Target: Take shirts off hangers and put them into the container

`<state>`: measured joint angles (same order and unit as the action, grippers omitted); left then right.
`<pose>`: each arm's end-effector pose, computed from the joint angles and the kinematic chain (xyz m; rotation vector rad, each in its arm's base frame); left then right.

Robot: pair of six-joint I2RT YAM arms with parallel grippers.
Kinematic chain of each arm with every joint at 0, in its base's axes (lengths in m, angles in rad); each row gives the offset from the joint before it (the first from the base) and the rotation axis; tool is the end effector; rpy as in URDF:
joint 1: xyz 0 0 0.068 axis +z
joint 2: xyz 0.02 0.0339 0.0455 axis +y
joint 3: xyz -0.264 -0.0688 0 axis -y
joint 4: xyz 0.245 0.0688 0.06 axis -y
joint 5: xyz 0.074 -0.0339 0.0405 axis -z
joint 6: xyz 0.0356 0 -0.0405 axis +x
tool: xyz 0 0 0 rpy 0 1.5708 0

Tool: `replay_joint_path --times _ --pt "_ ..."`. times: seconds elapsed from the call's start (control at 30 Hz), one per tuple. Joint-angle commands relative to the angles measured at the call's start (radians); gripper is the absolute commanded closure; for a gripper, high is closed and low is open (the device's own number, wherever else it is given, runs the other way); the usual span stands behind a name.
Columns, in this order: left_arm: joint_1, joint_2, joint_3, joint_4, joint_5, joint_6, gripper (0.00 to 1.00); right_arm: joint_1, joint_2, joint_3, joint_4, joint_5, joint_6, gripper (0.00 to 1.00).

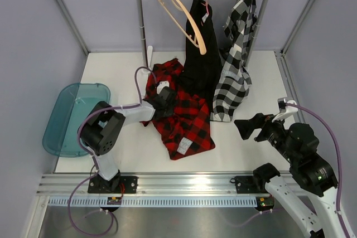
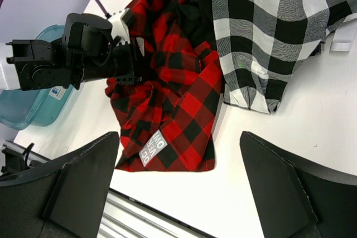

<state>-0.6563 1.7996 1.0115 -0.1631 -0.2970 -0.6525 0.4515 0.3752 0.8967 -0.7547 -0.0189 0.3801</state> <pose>0.2899 -0.2102 0.1513 -0.1136 2.4698 -0.1881 0.0569 0.0283 0.3590 -0.0797 1.8443 0.6052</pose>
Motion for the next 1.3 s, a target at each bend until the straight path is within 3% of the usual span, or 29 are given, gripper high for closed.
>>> replay_joint_path --times 0.0,0.17,0.27,0.43,0.7,0.9,1.07,1.27 --pt "-0.006 -0.083 -0.073 -0.075 -0.02 -0.05 1.0 -0.002 -0.018 0.005 -0.014 -0.016 -0.014 0.01" --pt "-0.005 -0.339 -0.038 -0.261 -0.148 -0.033 1.0 -0.001 -0.036 0.011 -0.014 -0.019 -0.014 0.01" --pt "-0.003 -0.495 0.054 -0.381 -0.264 0.01 1.0 -0.002 -0.039 0.011 -0.009 -0.023 -0.014 0.0" --pt "0.012 -0.661 0.237 -0.545 -0.335 0.077 1.0 -0.002 -0.041 0.01 -0.002 -0.029 -0.015 0.01" --pt "0.067 -0.746 0.567 -0.756 -0.476 0.23 1.0 -0.002 -0.039 0.024 0.011 -0.047 -0.021 0.01" --pt "0.129 -0.737 0.84 -0.834 -0.64 0.427 1.0 -0.002 -0.039 0.031 0.028 -0.067 -0.021 0.0" --pt "0.176 -0.786 0.82 -0.78 -0.772 0.583 1.0 -0.004 -0.042 0.021 0.043 -0.084 -0.018 0.01" --pt "0.32 -0.87 0.546 -0.629 -0.679 0.62 1.0 -0.002 -0.042 -0.007 0.064 -0.111 -0.02 0.01"
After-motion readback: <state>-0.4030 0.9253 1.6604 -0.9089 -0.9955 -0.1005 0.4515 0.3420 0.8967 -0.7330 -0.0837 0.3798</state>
